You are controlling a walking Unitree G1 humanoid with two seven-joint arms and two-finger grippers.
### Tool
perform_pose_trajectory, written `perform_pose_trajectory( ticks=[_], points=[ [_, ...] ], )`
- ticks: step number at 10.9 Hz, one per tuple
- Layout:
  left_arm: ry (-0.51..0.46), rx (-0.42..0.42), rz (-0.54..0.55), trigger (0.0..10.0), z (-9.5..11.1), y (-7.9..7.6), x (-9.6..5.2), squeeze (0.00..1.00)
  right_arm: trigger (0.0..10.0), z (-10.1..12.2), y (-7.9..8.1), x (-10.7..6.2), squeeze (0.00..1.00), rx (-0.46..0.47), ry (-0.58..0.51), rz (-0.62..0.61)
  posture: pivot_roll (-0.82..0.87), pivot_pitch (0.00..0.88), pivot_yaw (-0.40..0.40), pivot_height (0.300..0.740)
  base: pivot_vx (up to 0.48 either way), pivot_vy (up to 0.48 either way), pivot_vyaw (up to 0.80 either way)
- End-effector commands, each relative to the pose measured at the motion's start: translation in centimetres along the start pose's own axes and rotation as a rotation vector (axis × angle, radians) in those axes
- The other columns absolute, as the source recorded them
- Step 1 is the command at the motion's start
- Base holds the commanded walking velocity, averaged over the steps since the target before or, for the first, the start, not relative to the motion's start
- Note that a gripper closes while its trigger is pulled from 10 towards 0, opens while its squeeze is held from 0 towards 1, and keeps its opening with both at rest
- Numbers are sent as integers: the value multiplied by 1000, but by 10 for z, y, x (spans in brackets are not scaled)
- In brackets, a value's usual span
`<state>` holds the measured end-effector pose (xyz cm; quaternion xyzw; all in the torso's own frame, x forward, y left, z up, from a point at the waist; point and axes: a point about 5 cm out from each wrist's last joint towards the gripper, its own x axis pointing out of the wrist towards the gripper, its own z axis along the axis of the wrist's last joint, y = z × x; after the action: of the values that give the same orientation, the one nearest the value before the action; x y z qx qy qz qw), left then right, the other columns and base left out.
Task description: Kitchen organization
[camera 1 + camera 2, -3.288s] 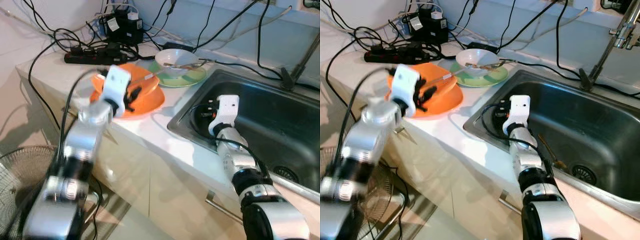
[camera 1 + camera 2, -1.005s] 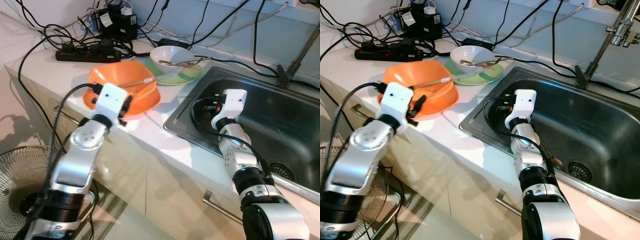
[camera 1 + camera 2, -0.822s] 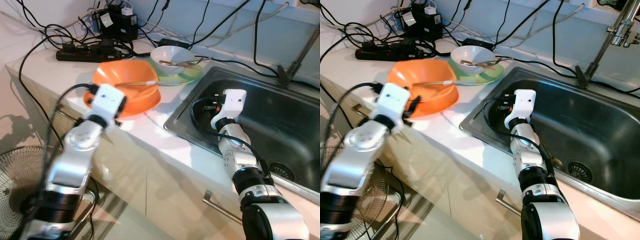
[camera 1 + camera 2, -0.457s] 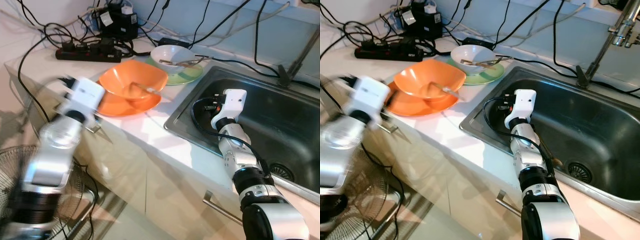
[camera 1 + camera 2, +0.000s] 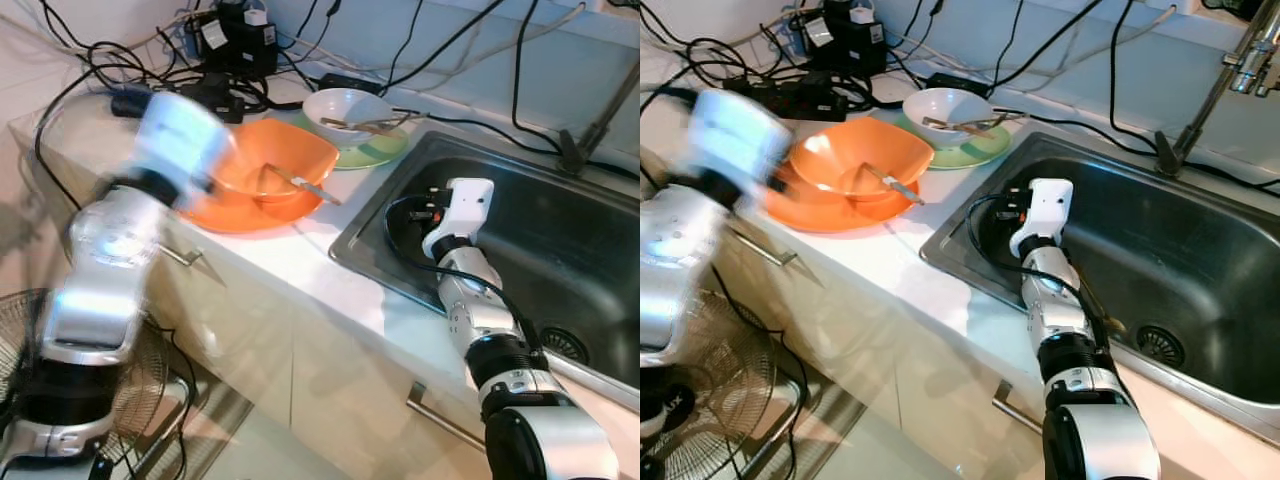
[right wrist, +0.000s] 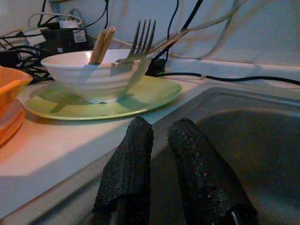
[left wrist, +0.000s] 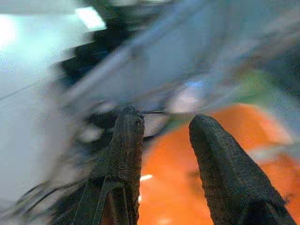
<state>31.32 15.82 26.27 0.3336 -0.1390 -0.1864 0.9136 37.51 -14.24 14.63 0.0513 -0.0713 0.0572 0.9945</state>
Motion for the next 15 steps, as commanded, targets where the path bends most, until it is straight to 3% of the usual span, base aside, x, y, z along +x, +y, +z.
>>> perform_pose_trajectory(
  ticks=[1, 2, 4, 6, 7, 13, 15],
  points=[
    [4, 42, -179, 10000, -2, -22, -2, 0, 10000, 3, -4, 0, 0, 8, -17, -16, 236, 33, -45, 740, 0, 0, 0],
    [25, 61, -278, 10000, -8, -34, -6, 0, 10000, 3, -4, 0, 0, 7, -18, -19, 234, 32, -43, 740, 0, 0, 0],
    [59, 97, -417, 10000, -12, -42, -15, 0, 10000, 1, -5, -2, 0, 10, -15, -26, 242, 32, -44, 740, 0, 0, 0],
    [54, 159, -422, 10000, -10, -42, -13, 0, 10000, 2, -4, 0, 0, 13, -17, -24, 242, 32, -44, 740, 0, 0, 0],
    [17, 240, -378, 10000, -7, -42, 0, 0, 10000, 2, -3, 0, 0, 15, -18, -24, 241, 28, -42, 740, 0, 0, 0],
    [-9, 411, -405, 10000, -13, -61, 39, 0, 10000, 3, -6, -1, 0, 13, -28, -41, 218, 17, -28, 740, 0, 0, 0],
    [-13, 427, -393, 10000, -13, -61, 44, 0, 10000, 3, -7, -1, 0, 13, -29, -44, 216, 17, -27, 740, 0, 0, 0]
  ],
)
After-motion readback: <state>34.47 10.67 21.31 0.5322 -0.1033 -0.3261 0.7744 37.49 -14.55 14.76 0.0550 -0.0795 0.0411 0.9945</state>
